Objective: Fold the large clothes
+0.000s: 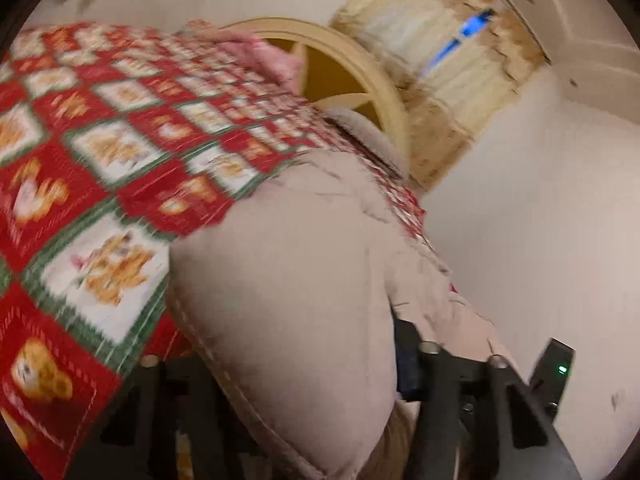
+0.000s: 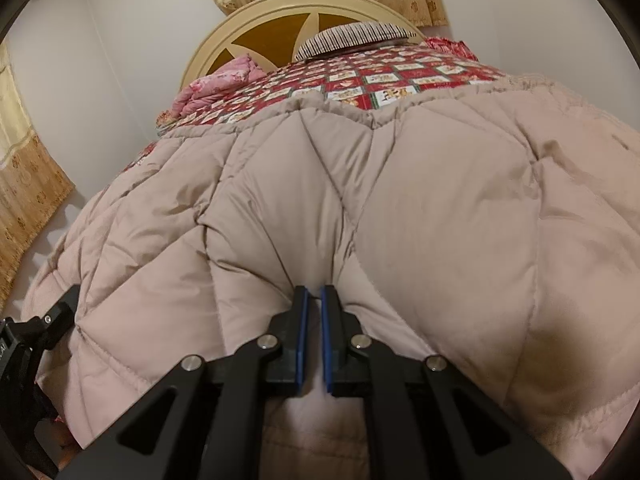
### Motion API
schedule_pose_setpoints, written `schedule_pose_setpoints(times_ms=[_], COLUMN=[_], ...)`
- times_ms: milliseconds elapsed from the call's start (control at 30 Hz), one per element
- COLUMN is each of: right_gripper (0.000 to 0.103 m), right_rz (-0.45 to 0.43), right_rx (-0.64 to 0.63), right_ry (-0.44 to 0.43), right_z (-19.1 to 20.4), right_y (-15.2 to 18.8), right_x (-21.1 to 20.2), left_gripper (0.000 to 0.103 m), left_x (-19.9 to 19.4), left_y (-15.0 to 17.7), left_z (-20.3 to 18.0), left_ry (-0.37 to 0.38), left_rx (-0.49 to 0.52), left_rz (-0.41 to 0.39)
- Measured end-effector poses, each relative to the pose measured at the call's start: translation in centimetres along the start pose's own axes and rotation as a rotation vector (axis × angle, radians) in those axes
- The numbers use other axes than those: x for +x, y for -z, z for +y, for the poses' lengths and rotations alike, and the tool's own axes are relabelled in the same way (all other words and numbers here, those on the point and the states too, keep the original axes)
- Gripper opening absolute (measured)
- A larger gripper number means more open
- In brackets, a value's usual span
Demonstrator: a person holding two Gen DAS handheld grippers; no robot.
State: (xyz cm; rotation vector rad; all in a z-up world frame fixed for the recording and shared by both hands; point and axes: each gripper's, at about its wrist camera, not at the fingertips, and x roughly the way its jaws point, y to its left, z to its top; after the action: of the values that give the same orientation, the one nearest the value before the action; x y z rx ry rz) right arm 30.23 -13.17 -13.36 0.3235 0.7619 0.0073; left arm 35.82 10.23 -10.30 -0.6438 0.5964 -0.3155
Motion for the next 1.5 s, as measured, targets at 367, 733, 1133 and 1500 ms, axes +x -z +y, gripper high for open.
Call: schedule_pose_setpoints(times_ms=[367, 733, 1133, 1500], right_gripper=[0.004, 0.004, 0.013, 0.09], right_rz=[0.058, 0.246, 0.103, -0.169], right_rx=[0.153, 0.199, 0.308, 0.525], right_ry=[-0.184, -0.355, -0.143, -0.269], right_z=[-3.0, -5.9, -19.9, -28.2], right_y=[0.1, -2.1, -1.8, -3.5], right_x=[0.4, -1.7, -15.9, -20.6], left_gripper=[0.032, 0.032, 0.032, 0.032], left_x=[-2.5, -3.7, 0.9, 2.8], left_y=[0.7, 4.8, 12.3, 17.6], left_z=[-13.3, -21.7, -28.1, -30.3], left_ry=[0.185, 0.329, 0.399, 0.414], left_rx=[0.529, 0.86, 1.05, 1.164], left_rz=[0.009, 0.053, 0.214, 0.286])
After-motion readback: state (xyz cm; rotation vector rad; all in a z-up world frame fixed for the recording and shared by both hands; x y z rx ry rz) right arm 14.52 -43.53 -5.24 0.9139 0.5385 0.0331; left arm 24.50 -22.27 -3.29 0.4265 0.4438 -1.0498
